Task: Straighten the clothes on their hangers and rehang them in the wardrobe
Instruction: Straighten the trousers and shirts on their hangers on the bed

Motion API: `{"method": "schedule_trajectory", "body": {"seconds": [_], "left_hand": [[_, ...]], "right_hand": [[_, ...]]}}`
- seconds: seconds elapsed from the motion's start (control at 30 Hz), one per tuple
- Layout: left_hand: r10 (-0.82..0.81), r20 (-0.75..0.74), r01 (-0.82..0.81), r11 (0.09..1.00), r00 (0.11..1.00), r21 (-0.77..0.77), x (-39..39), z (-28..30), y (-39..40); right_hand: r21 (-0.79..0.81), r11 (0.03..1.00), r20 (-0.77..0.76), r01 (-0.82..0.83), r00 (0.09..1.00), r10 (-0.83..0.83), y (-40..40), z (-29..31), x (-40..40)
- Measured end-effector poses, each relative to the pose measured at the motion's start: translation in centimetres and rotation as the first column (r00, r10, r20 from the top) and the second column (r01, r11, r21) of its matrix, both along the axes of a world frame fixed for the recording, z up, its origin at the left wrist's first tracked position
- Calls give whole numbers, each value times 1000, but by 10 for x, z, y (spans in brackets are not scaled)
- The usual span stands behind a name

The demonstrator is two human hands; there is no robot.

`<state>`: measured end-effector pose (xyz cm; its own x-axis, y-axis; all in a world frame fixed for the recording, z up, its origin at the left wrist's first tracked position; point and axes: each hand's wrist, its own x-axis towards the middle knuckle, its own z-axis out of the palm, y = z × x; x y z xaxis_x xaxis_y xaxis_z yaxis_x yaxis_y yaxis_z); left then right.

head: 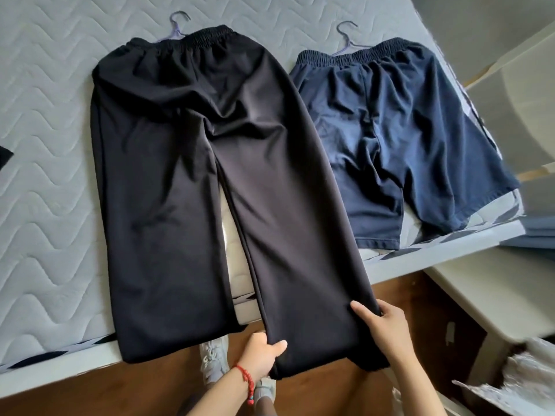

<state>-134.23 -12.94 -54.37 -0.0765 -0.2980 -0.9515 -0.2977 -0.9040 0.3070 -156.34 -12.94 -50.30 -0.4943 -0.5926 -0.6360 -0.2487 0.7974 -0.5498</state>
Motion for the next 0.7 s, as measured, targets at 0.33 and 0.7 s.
{"method": "schedule_trajectory", "body": {"seconds": [0.33, 0.7], "left_hand": [[55, 21, -53, 996, 998, -78, 9, -21, 0], [-139, 153, 174, 953, 978, -249, 54, 54, -2]], "right_hand": [[102, 995, 56, -7, 998, 1, 18, -22, -10], [131, 986, 29, -104, 994, 101, 49, 29, 40]]}}
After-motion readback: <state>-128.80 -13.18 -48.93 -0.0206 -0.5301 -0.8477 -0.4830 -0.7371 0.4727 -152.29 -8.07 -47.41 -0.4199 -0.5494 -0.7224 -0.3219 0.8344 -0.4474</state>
